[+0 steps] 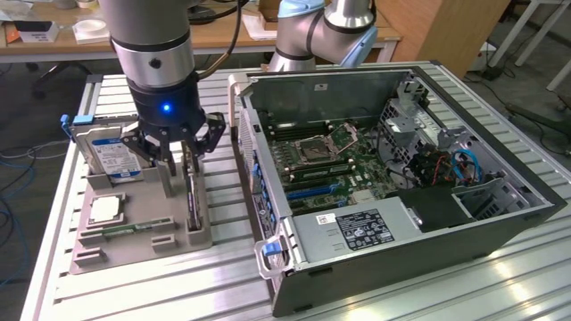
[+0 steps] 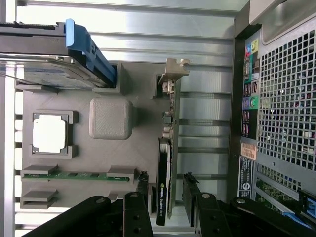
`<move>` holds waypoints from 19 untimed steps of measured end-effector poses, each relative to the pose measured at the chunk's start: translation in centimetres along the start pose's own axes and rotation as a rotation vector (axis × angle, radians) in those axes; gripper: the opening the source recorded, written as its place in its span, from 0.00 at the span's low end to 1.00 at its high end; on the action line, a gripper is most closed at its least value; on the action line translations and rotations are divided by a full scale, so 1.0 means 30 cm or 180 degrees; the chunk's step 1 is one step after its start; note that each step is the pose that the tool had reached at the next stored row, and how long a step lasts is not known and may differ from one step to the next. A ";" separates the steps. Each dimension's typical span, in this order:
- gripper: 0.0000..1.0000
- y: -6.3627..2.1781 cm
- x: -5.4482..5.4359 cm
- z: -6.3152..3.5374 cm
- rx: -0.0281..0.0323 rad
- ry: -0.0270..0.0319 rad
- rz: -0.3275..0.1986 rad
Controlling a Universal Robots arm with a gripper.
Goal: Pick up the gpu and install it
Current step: 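Pick up the gpu and move the gpu toward the slot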
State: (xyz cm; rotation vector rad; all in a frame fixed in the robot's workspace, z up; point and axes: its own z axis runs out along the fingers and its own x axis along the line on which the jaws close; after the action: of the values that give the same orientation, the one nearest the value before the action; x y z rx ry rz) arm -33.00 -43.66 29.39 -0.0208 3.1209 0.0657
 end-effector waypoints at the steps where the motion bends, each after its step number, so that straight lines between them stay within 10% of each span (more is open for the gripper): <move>1: 0.42 0.000 0.000 0.001 0.0000 0.0000 0.0000; 19: 0.42 -0.003 -0.001 0.030 0.0000 0.0000 0.0000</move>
State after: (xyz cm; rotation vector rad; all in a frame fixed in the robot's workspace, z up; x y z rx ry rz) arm -32.97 -43.73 28.49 -0.0209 3.1208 0.0658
